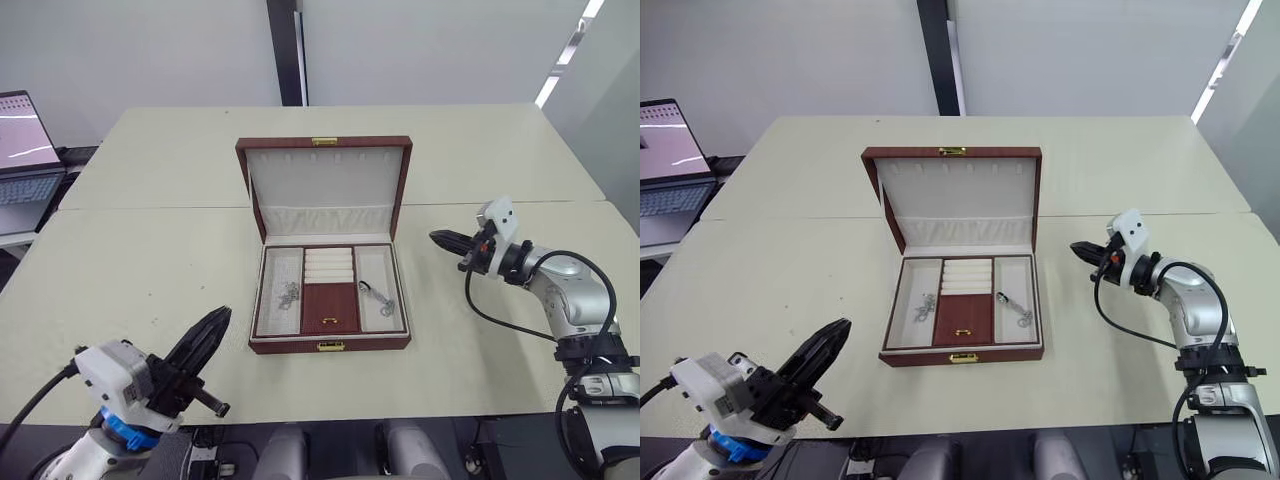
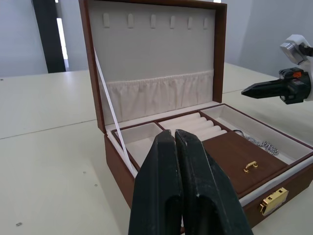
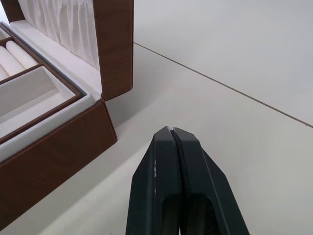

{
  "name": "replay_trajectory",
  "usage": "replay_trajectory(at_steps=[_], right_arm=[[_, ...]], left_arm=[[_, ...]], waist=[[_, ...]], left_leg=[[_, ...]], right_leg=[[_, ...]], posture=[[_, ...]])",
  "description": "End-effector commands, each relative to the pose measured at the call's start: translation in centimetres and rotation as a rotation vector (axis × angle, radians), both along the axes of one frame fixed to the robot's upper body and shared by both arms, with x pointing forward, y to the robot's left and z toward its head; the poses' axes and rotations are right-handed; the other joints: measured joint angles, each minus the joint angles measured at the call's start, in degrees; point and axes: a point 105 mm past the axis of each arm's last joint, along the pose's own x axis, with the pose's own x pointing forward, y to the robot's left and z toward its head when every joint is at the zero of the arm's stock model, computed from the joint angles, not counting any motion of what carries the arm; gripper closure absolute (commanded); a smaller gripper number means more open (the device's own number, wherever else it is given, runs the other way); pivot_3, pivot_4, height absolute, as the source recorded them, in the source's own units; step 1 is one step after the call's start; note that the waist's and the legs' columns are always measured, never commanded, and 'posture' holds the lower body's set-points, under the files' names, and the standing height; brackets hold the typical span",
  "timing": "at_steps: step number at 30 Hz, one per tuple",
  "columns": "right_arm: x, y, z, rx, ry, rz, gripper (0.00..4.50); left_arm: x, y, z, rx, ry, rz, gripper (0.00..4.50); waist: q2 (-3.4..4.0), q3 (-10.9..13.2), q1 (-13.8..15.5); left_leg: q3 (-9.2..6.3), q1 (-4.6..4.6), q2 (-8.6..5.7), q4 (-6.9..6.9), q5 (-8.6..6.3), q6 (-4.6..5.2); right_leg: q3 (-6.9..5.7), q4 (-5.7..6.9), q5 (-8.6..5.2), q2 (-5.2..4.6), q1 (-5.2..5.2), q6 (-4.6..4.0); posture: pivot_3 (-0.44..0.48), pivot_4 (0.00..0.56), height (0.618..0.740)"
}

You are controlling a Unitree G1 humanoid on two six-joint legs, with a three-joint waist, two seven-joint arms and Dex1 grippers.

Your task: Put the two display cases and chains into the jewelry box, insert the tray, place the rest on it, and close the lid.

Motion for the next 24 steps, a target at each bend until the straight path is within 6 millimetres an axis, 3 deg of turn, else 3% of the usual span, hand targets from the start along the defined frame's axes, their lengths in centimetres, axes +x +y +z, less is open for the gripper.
replay_trajectory(at_steps=[1, 5, 13, 15, 24], right_arm=[[0.3, -0.2, 1.8, 0.003, -0.070, 0.011, 4.50], [0.7, -0.5, 2.3, 0.008, -0.085, -0.002, 4.50], [2.2, -0.1, 3.3, 0.008, -0.124, -0.009, 4.50], [2.7, 0.2, 3.8, 0.007, -0.141, -0.013, 4.50], [4.7, 1.6, 6.3, 0.075, -0.218, -0.004, 4.50]], left_arm=[[-1.5, 0.1, 0.9, -0.010, -0.061, 0.034, 4.44], [-3.0, 0.8, -0.1, 0.024, -0.049, 0.053, 4.44], [-3.0, 0.6, 0.5, -0.022, -0.104, 0.056, 4.44], [-3.5, 0.0, 0.1, -0.011, -0.092, 0.025, 4.44], [-4.3, 1.6, -1.6, 0.003, -0.057, 0.072, 4.44]], waist=[[-0.01, 0.0, 0.0], [-0.02, 0.0, 0.1], [-0.03, 0.0, 0.0], [-0.03, 0.0, -0.1], [-0.01, 0.0, -0.5]], left_leg=[[0.01, 0.00, 0.00, 0.00, 0.00, 0.00], [0.02, 0.00, -0.01, 0.00, 0.00, 0.00], [0.03, -0.02, 0.00, -0.01, 0.00, 0.01], [0.03, -0.01, 0.03, -0.01, 0.00, 0.01], [0.04, -0.01, 0.03, -0.01, 0.00, 0.01]], right_leg=[[0.01, -0.01, 0.00, 0.00, 0.00, 0.00], [0.01, -0.03, -0.01, 0.00, 0.00, 0.00], [0.02, -0.08, -0.01, 0.02, 0.00, -0.01], [0.02, -0.08, -0.01, 0.07, 0.00, -0.01], [0.04, -0.07, -0.01, 0.07, -0.01, -0.02]], posture=[[0.000, 0.150, 0.740], [0.000, 0.150, 0.740], [0.000, 0.150, 0.740], [0.000, 0.150, 0.740], [0.000, 0.150, 0.740]])
